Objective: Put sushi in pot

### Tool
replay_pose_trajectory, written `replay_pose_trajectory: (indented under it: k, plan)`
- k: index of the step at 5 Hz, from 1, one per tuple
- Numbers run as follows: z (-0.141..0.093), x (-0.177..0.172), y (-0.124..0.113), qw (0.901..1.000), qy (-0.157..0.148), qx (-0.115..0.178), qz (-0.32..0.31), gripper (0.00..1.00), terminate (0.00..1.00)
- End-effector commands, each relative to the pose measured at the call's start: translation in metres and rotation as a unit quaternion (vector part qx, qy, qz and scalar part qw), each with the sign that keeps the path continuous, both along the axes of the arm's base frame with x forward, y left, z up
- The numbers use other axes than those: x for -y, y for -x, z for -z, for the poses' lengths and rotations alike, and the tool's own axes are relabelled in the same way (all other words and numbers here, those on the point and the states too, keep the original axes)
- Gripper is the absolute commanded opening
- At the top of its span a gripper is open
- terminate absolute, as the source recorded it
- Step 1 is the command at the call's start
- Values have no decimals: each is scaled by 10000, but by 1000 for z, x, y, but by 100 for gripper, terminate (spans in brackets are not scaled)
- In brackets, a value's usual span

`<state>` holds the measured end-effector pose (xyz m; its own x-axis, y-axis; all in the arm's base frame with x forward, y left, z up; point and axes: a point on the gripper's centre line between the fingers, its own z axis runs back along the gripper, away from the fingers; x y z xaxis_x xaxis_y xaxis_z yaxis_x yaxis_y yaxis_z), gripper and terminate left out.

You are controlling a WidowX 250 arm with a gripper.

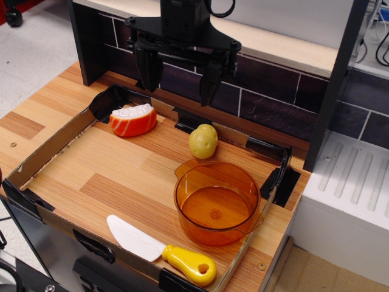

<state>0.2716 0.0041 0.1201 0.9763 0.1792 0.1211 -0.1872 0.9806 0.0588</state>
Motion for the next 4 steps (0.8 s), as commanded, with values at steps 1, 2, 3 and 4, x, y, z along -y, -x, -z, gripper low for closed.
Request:
replay_pose_trajectory:
  k: [1,2,3,4]
  plan:
    - [0,0,0,10000,0,0,0,100,0]
    - [-3,-26,-6,9991,287,-1,324,100,0]
    - [-9,-61,-16,9947,321,308,924,100,0]
    - [-2,-87,-26,9841,304,365,1711,100,0]
